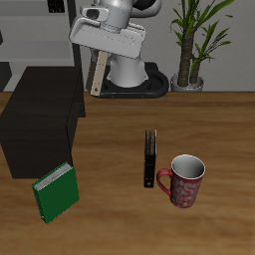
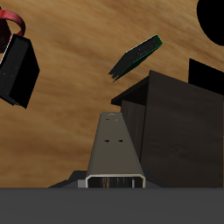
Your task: Place the yellow book flat on top of the shelf
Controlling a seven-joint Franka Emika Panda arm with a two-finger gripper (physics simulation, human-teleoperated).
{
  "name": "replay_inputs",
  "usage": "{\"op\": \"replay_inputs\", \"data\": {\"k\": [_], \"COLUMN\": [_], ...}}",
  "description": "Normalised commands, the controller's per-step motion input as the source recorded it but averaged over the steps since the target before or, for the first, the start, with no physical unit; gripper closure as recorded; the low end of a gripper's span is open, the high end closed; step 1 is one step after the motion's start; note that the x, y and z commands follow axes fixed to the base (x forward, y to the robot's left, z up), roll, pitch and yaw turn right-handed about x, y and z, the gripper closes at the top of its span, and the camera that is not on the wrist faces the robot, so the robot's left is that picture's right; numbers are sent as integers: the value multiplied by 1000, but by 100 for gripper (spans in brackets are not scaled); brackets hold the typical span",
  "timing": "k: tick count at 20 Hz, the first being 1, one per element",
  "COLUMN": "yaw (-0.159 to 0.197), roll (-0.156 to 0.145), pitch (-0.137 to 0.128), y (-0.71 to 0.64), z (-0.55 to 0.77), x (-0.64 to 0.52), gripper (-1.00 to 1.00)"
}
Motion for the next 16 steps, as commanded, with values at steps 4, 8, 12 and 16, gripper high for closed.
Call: {"op": "replay_inputs", "data": {"k": [4,8,12,16], "yaw": [-3,10,13,41], "roll": [-135,-118,-115,-73], "pitch": [-107,-104,-67,-18], "y": [-558,-577,-566,-386], "z": [605,547,363,-2], "x": [113,43,86,159], "gripper": [100,100,100,100]}}
